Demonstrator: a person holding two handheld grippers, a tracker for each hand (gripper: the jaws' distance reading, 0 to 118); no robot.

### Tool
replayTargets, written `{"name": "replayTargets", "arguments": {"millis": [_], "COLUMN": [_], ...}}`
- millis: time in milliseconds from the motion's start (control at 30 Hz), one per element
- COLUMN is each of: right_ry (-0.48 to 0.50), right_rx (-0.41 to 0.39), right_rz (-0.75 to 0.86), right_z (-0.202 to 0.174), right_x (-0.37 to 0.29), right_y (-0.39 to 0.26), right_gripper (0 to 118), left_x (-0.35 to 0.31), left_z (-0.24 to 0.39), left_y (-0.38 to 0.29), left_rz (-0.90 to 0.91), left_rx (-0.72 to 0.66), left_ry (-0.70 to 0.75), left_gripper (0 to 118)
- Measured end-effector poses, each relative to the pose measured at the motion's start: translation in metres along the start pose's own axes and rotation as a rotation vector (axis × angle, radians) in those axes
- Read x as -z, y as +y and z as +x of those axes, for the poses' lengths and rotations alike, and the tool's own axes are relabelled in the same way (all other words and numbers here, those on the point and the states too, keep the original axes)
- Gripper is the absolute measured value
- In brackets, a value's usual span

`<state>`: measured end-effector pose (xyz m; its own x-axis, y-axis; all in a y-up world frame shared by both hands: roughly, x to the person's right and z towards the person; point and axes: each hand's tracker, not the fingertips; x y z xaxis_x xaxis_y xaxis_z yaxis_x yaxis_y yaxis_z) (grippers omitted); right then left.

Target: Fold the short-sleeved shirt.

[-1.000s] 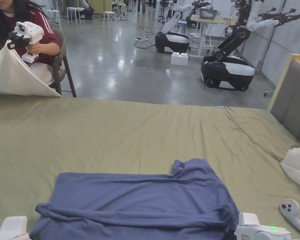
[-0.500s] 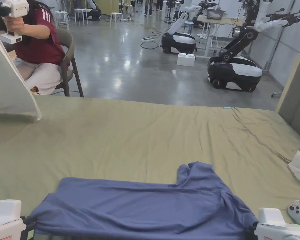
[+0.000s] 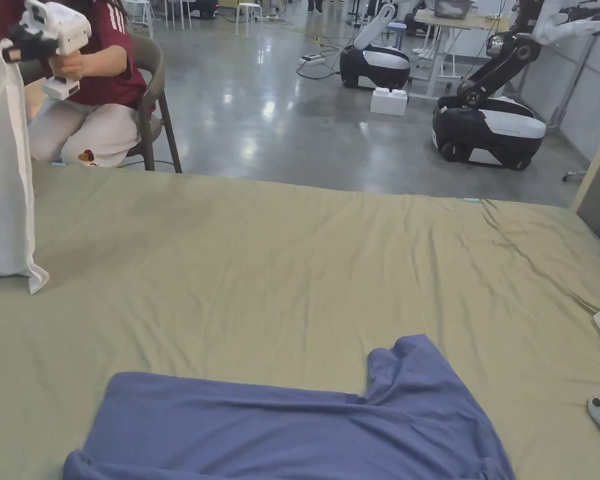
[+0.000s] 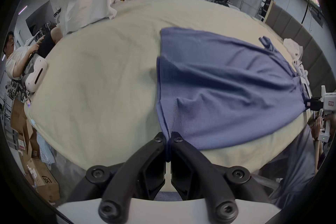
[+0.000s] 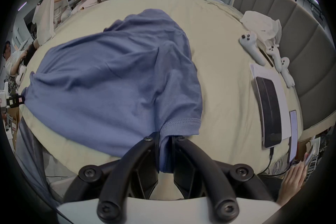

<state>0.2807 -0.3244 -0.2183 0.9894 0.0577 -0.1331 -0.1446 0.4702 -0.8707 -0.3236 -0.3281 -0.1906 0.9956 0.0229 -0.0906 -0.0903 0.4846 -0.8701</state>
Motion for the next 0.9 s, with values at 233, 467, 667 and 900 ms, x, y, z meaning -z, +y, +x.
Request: {"name": "replayTargets", "arguments": {"millis": [233, 467, 667, 900], "right_ry": [-0.048, -0.145, -0.097, -0.053], "right_rx": [-0.012, 0.012, 0.053, 0.075], "right_rz": [0.027, 0.258, 0.566, 0.843], "right_z": [-0.01, -0.027, -0.06, -0.093], "right_x": [0.006, -0.042, -0.063, -0.077], "right_y": [-0.002, 0.036, 0.081, 0.101], "right_gripper": [31, 77, 60, 7], "left_x": [0.013, -0.02, -0.041, -0.075], "left_z": [0.009, 0.021, 0.052, 0.09], "left_y": [-0.001, 0.028, 0.075, 0.091], "left_rz": [0.002, 0.199, 0.442, 0.754], "left_rx": [-0.003, -0.044, -0.013, 0.083], "left_ry": [0.03, -0.023, 0.003, 0.061], "left_gripper": [5, 56, 42, 0]}}
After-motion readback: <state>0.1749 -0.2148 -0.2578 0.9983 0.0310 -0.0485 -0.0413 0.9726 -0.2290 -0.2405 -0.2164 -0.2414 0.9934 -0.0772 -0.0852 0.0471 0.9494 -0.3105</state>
